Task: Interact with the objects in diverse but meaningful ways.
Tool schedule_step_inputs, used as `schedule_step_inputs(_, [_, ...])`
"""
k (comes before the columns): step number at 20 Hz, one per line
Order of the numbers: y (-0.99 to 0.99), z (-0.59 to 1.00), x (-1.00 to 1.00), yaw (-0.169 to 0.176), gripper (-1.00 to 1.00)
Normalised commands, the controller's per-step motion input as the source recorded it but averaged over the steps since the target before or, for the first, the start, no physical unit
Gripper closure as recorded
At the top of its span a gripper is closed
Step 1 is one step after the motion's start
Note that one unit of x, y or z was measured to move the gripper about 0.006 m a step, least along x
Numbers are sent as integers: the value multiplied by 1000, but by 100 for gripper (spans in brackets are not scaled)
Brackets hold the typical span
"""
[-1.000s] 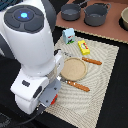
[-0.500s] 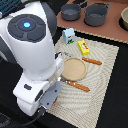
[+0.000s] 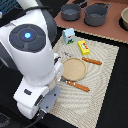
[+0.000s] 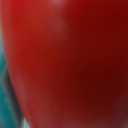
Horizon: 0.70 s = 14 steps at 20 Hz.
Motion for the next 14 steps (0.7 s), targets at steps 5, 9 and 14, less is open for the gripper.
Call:
schedule_step_inputs(5, [422,502,-704,13,100])
schedule_step_inputs(9, [554,314,-1000,0,100])
schedule_step_inputs(14, [504,94,-1000,0,100])
